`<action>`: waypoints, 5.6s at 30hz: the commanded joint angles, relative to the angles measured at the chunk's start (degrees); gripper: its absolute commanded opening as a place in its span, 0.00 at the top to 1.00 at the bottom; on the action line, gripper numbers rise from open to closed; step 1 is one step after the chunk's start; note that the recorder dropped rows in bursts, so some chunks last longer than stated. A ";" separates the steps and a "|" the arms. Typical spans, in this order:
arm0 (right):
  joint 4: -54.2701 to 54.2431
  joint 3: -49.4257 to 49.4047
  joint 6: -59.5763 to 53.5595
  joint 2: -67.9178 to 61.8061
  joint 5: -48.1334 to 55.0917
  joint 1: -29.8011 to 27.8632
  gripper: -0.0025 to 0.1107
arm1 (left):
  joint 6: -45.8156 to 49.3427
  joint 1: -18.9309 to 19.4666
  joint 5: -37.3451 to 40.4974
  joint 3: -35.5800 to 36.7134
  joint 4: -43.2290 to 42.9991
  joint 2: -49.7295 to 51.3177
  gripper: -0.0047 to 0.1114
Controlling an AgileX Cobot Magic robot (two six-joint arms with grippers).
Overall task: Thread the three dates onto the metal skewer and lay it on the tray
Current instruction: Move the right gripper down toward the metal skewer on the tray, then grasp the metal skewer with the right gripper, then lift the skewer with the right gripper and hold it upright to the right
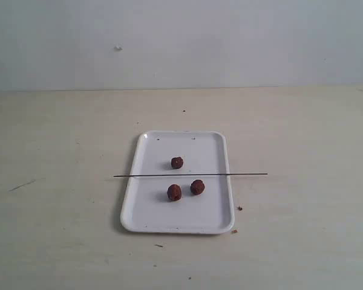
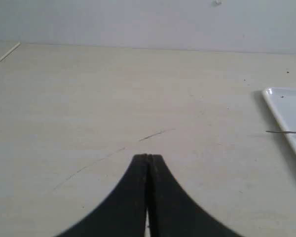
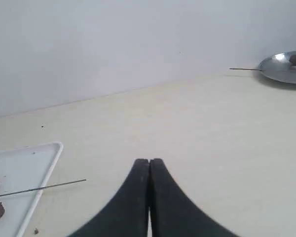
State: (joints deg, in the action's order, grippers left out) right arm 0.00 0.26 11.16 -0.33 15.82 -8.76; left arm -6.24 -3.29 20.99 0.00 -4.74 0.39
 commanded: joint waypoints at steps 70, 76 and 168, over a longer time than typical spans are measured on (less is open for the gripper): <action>-4.10 90.90 -78.82 -120.95 42.32 28.95 0.59 | -0.01 0.12 -0.47 0.00 0.35 -0.39 0.96; -3.93 92.94 -77.52 -125.19 42.54 28.95 0.63 | -0.01 0.12 -0.47 0.00 0.35 -0.39 0.96; -7.10 65.29 -27.43 -78.85 34.53 26.32 0.98 | -22.45 0.12 -18.32 0.00 5.92 -0.39 0.96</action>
State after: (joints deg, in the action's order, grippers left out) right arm -7.65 65.61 -16.36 -81.22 50.66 17.80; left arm -24.78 -3.29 5.76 0.00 0.00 0.39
